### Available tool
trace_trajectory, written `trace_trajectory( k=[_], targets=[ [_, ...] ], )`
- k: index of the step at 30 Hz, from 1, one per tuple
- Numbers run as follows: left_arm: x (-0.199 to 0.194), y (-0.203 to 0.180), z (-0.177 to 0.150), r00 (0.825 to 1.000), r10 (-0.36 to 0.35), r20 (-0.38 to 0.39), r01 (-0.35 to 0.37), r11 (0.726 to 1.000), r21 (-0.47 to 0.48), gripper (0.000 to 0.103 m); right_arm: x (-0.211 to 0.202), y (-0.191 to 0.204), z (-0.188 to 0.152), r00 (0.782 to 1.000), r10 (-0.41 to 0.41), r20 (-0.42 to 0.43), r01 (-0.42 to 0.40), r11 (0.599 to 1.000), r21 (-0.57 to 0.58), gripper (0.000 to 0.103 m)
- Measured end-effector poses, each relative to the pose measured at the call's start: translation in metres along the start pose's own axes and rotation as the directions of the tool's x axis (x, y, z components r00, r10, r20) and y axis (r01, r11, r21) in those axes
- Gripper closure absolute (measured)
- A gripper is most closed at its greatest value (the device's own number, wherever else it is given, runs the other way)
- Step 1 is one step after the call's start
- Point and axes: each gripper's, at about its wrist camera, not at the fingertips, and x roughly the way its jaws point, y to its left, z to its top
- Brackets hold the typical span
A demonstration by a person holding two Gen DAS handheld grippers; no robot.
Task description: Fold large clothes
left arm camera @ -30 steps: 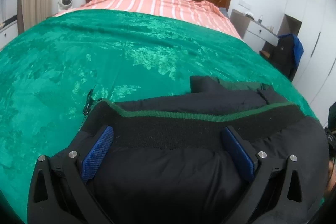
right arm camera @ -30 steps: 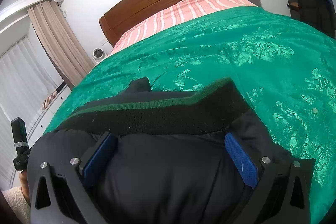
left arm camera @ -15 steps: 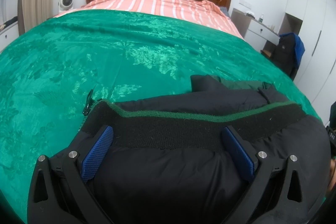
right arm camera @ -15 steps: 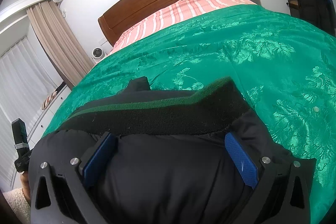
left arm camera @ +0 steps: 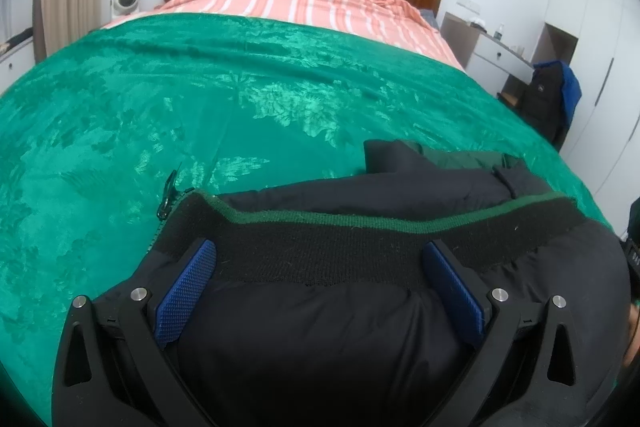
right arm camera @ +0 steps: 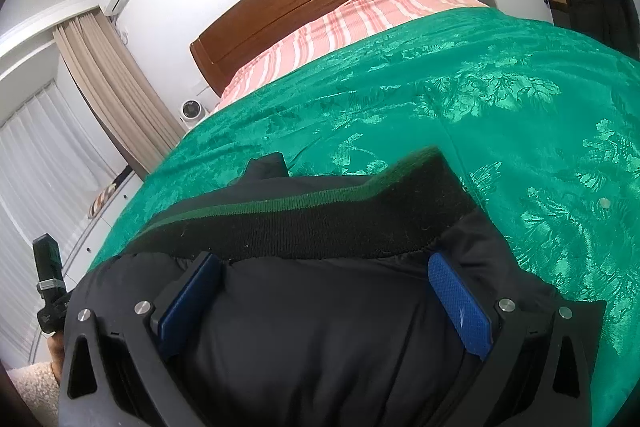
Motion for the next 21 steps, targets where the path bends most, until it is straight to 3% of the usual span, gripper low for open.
trace_trajectory(
  k=[5,8,12,15,17,18,21],
  targets=[
    [0.000,-0.003,0.004,1.000,0.012,-0.025,-0.011,1.000,0.008,0.000,0.001,-0.001,0.000,1.000,0.002,-0.002,-0.002,1.000,0.006,0.001],
    [-0.008,-0.009,0.016,0.995,0.041,-0.094,-0.036,0.998,0.052,0.001,0.002,0.001,0.001,1.000,-0.011,-0.011,0.011,1.000,0.001,0.001],
    [-0.055,-0.001,0.013,0.999,0.021,-0.033,-0.018,0.998,0.064,0.001,0.002,0.000,0.001,1.000,-0.010,-0.011,0.010,1.000,0.004,0.001],
    [-0.071,0.016,-0.006,0.998,0.061,-0.019,-0.060,0.997,0.058,0.001,0.002,-0.001,0.001,1.000,-0.006,-0.009,0.006,1.000,0.008,0.001],
    [-0.062,0.034,-0.019,0.996,0.066,-0.058,-0.066,0.998,0.004,0.000,0.002,0.000,0.001,1.000,-0.006,-0.009,0.006,1.000,0.007,0.001],
    [-0.056,0.046,-0.025,0.997,0.025,-0.072,-0.030,0.997,-0.065,0.000,0.002,0.000,0.001,1.000,-0.007,-0.009,0.007,1.000,0.006,0.001],
    [-0.051,0.057,-0.031,0.999,-0.021,-0.034,0.016,0.991,-0.133,0.000,0.002,0.000,0.001,1.000,-0.011,-0.010,0.011,1.000,0.006,0.001]
  ],
)
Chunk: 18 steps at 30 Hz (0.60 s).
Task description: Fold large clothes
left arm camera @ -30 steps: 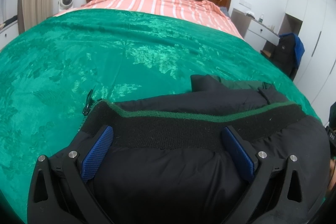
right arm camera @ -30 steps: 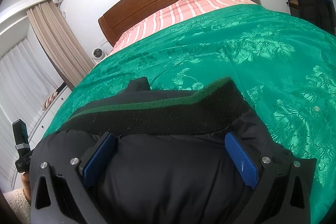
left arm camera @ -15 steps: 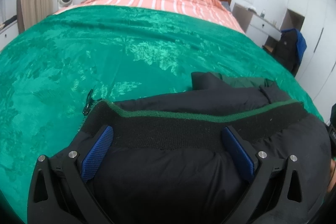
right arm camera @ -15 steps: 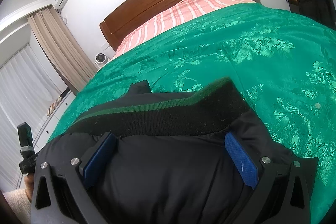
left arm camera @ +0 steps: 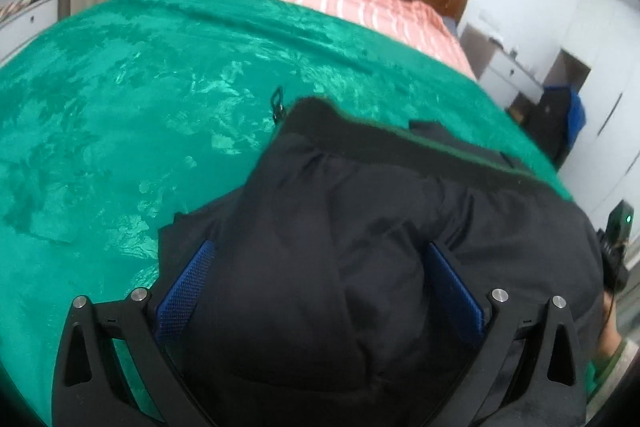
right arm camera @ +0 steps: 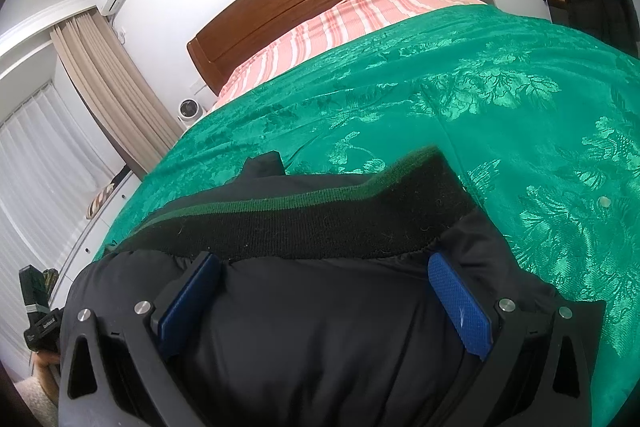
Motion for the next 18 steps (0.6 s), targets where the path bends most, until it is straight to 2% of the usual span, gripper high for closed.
trace_trajectory(
  k=[5,8,11,13,14,16,18],
  targets=[
    [0.007,0.006,-0.002,0.999,-0.042,0.008,0.042,0.999,-0.013,0.000,0.000,0.000,0.000,1.000,0.001,0.001,-0.001,1.000,0.001,0.001],
    [0.009,0.005,-0.002,0.999,-0.040,0.006,0.040,0.999,-0.014,0.000,0.000,0.000,0.000,1.000,0.001,0.000,-0.001,1.000,0.001,0.001],
    [0.007,-0.001,-0.001,1.000,0.018,-0.015,-0.018,1.000,0.002,0.000,0.000,-0.001,0.001,1.000,0.003,-0.003,-0.003,1.000,0.002,0.001],
    [-0.003,-0.017,0.007,0.991,0.113,-0.072,-0.110,0.993,0.043,0.001,0.000,0.000,0.002,1.000,0.000,-0.016,0.000,1.000,0.005,0.001],
    [-0.012,-0.024,0.011,0.989,0.123,-0.076,-0.119,0.991,0.060,0.002,0.000,0.002,0.004,1.000,-0.009,-0.030,0.009,1.000,0.003,0.001],
    [-0.044,-0.048,0.019,0.998,0.053,-0.032,-0.050,0.995,0.087,0.001,0.002,0.004,0.008,0.998,-0.022,-0.065,0.022,1.000,-0.001,0.000],
    [-0.062,-0.073,0.027,1.000,0.022,-0.008,-0.021,0.993,0.118,0.001,0.000,0.005,0.014,0.994,-0.033,-0.103,0.034,0.999,0.003,0.001]
  ],
)
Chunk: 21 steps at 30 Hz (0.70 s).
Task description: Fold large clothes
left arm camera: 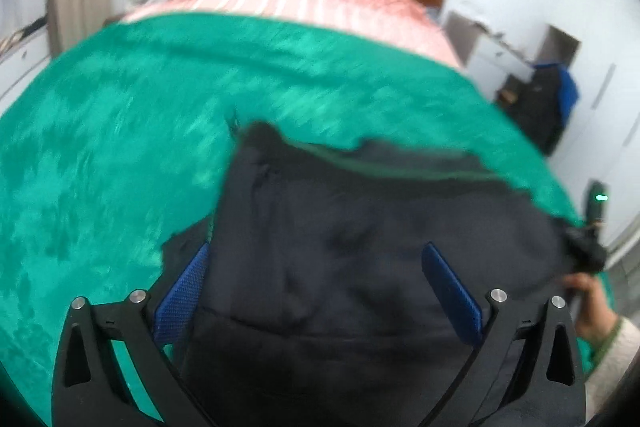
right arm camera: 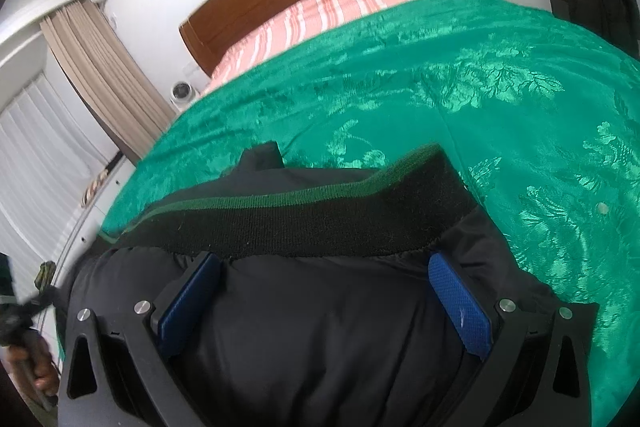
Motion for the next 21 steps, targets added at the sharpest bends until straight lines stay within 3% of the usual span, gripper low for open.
trace_trajectory(
  k=[2,5,7,9,11,13,15,16,17,18,21],
  targets=[
    [-0.005,-0.030,0.015,0.999,-0.041,-0.008,0.042,0.998,0.039,0.001,-0.014,0.003,0.004,1.000,-0.019,-0.002,0.019,1.000,0.021,0.001],
    [-0.013,-0.069,0.034,0.995,-0.096,0.018,0.093,0.988,0.120,0.001,-0.066,0.010,0.006,0.992,0.081,0.096,-0.090,0.992,0.089,0.001],
    [-0.026,-0.095,0.042,0.993,-0.051,0.105,0.031,0.982,0.187,0.001,-0.102,0.018,0.000,0.982,0.131,0.134,-0.141,0.988,0.066,0.001],
    [-0.026,-0.105,0.045,0.989,-0.070,0.127,0.045,0.980,0.193,0.001,-0.140,0.028,-0.018,0.974,0.156,0.165,-0.157,0.988,-0.007,0.001],
    [-0.001,-0.110,0.046,0.991,-0.121,0.049,0.110,0.977,0.182,0.001,-0.167,0.032,-0.042,0.969,0.156,0.191,-0.150,0.988,-0.046,0.001],
    [0.038,-0.123,0.041,0.992,-0.112,-0.057,0.121,0.973,0.199,0.001,-0.185,0.029,-0.072,0.967,0.151,0.207,-0.148,0.989,-0.026,0.001],
    [0.085,-0.133,0.023,0.991,-0.034,-0.130,0.068,0.962,0.265,0.001,-0.197,0.024,-0.106,0.960,0.168,0.225,-0.180,0.983,0.031,0.001],
    [0.117,-0.130,0.006,0.978,0.034,-0.205,0.027,0.958,0.287,0.000,-0.202,0.021,-0.123,0.957,0.171,0.233,-0.189,0.980,0.061,0.001],
    [0.130,-0.126,-0.011,0.974,0.038,-0.225,0.028,0.959,0.282,0.000,-0.204,0.020,-0.135,0.956,0.173,0.236,-0.196,0.978,0.077,0.001],
    [0.133,-0.121,-0.021,0.984,0.035,-0.177,0.016,0.960,0.279,0.001,-0.207,0.019,-0.152,0.955,0.175,0.238,-0.201,0.976,0.090,0.001],
    [0.132,-0.127,-0.024,0.986,0.056,-0.156,-0.006,0.953,0.302,0.000,-0.207,0.024,-0.176,0.965,0.169,0.201,-0.181,0.983,0.043,0.001]
  ],
)
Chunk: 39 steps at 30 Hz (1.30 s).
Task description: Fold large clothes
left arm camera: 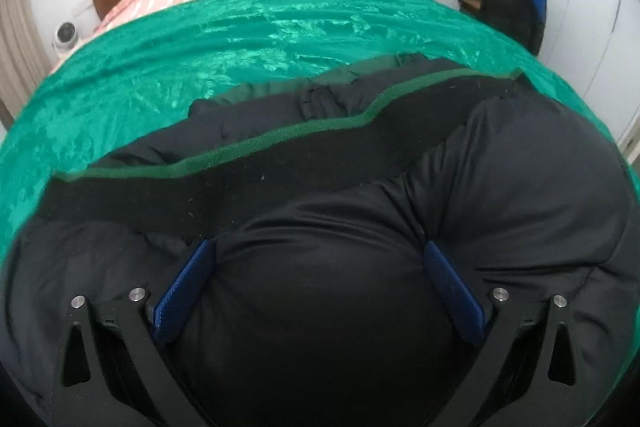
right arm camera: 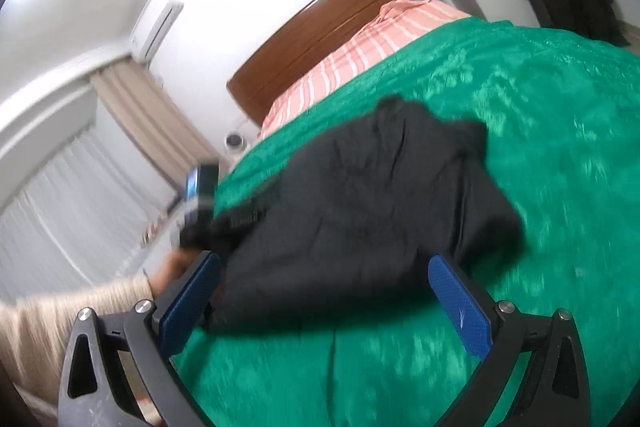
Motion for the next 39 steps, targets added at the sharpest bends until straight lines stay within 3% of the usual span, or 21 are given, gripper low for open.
trace_trajectory(
  k=[4,7,9,12,15,20,23,27,32,39],
  targets=[
    [-0.034,-0.004,-0.002,1.000,0.001,-0.003,-0.001,1.000,0.015,0.003,0.001,0.009,0.000,1.000,-0.021,0.009,0.022,0.992,-0.120,0.001],
    [-0.063,-0.019,-0.023,0.999,-0.026,0.031,0.023,0.996,0.081,0.003,-0.001,0.007,0.000,1.000,0.007,0.030,-0.003,0.994,-0.111,0.001],
    [-0.054,-0.024,-0.037,1.000,-0.002,-0.001,0.003,0.995,0.101,0.003,0.004,0.005,0.000,1.000,0.015,0.021,-0.013,0.995,-0.101,0.001],
    [-0.035,-0.013,-0.048,0.999,-0.032,0.003,0.031,0.999,0.021,0.001,0.010,0.002,-0.002,1.000,0.012,0.005,-0.011,0.995,-0.099,0.001],
    [-0.026,-0.018,-0.052,1.000,0.000,0.030,-0.001,0.999,0.035,0.001,0.011,-0.001,-0.001,1.000,-0.004,0.003,0.005,0.993,-0.121,0.001],
    [-0.050,-0.018,-0.053,1.000,-0.020,0.013,0.020,1.000,0.012,0.004,0.008,-0.009,0.001,1.000,-0.022,0.018,0.023,0.995,-0.098,0.001],
    [-0.073,-0.026,-0.073,0.999,-0.044,0.022,0.043,0.999,0.031,0.004,0.006,-0.012,0.001,1.000,-0.014,0.015,0.015,0.997,-0.078,0.001],
    [-0.063,-0.038,-0.096,1.000,-0.013,0.016,0.012,0.998,0.068,0.003,0.010,-0.014,0.002,1.000,-0.007,0.010,0.008,0.997,-0.072,0.001],
    [-0.044,-0.042,-0.098,1.000,0.003,0.023,-0.004,0.998,0.066,0.001,0.012,-0.013,0.001,1.000,-0.017,0.000,0.017,0.997,-0.081,0.001],
    [-0.080,-0.048,-0.108,0.999,-0.036,0.001,0.035,0.997,0.062,0.004,0.005,-0.017,0.001,1.000,-0.022,0.019,0.023,0.998,-0.063,0.001]
  ],
)
